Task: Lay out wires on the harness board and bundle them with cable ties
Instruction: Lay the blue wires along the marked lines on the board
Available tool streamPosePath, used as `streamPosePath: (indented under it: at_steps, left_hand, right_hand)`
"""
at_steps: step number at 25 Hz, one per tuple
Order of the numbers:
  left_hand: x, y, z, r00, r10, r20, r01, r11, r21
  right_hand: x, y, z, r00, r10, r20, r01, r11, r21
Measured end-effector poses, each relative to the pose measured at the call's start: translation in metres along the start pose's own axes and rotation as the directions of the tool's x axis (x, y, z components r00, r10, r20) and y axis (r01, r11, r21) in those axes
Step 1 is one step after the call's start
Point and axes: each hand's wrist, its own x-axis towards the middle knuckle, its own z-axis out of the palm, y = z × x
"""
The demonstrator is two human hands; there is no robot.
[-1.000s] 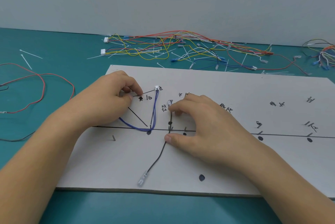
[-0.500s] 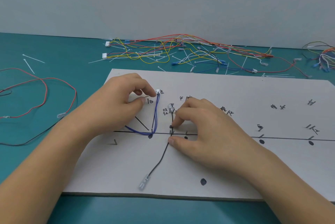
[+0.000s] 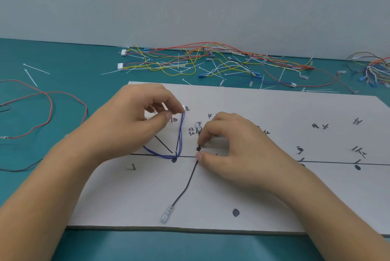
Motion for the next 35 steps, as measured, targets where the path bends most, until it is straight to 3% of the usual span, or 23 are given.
streamPosePath:
  at_steps: [5, 10, 14, 16, 19, 21, 24, 29, 35]
  left_hand:
    - [-0.004, 0.006, 0.006, 0.996, 0.033, 0.087, -0.037, 0.999, 0.041]
    - [-0.002, 0.007, 0.023, 0.986, 0.064, 0.157, -0.072, 0.996, 0.046]
    - [-0.003, 0.007, 0.027, 0.986, 0.070, 0.150, -0.077, 0.996, 0.035]
    - [-0.001, 0.005, 0.027, 0.994, 0.032, 0.109, -0.040, 0.997, 0.067]
    - [0.001, 0.001, 0.020, 0.992, -0.070, -0.108, 0.083, 0.990, 0.114]
    - [0.002, -0.001, 0.011, 0.957, -0.169, -0.235, 0.195, 0.977, 0.091]
    - [0.002, -0.007, -0.004, 0.907, -0.288, -0.308, 0.314, 0.949, 0.037]
    - [0.003, -0.014, -0.013, 0.874, -0.365, -0.321, 0.393, 0.919, 0.026]
    - [0.001, -0.025, -0.024, 0.886, -0.451, -0.108, 0.463, 0.876, 0.135]
  right_hand:
    - [-0.003, -0.003, -0.007, 0.998, -0.004, 0.064, 0.008, 0.999, -0.052]
    - [-0.022, -0.016, -0.006, 0.982, -0.045, 0.182, 0.099, 0.949, -0.300]
    - [-0.020, -0.016, -0.013, 0.979, -0.031, 0.200, 0.086, 0.958, -0.273]
    - [-0.016, -0.014, -0.018, 0.984, -0.011, 0.177, 0.052, 0.972, -0.229]
    - [-0.015, -0.011, -0.019, 0.993, 0.023, 0.116, -0.008, 0.992, -0.127]
    - [-0.016, -0.008, -0.015, 0.996, 0.021, 0.090, -0.011, 0.994, -0.109]
    - [-0.018, -0.002, -0.010, 1.000, 0.020, 0.025, -0.018, 0.998, -0.057]
    - [-0.022, 0.003, -0.007, 1.000, 0.000, 0.012, 0.001, 0.999, -0.033]
    - [-0.022, 0.005, -0.005, 1.000, -0.004, -0.002, 0.004, 1.000, -0.023]
